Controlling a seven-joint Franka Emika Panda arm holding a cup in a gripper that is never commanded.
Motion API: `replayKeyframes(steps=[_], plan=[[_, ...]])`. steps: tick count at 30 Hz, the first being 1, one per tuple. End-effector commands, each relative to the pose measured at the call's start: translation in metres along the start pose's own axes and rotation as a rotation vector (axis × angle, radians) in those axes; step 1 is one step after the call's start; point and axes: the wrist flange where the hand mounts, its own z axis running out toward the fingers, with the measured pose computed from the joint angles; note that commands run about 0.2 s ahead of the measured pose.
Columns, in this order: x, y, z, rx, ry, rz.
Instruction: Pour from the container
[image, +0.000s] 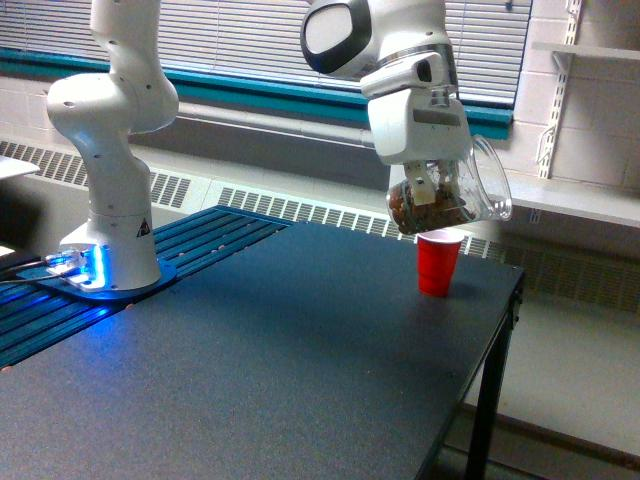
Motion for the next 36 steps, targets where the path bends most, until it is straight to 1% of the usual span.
replayKeyframes(steps=[1, 2, 5, 11, 19, 28, 36], plan=[[-0.009, -0.003, 0.012, 0.0, -0.013, -0.021], [-0.01, -0.005, 0.012, 0.005, -0.008, -0.024], [-0.016, -0.012, 0.011, 0.021, -0.014, -0.034], [-0.029, -0.027, 0.009, 0.049, -0.005, -0.075], [-0.06, -0.047, 0.008, 0.09, -0.013, -0.152], [-0.102, -0.062, 0.004, 0.116, -0.018, -0.274], [-0.136, -0.074, -0.01, 0.138, -0.005, -0.392]])
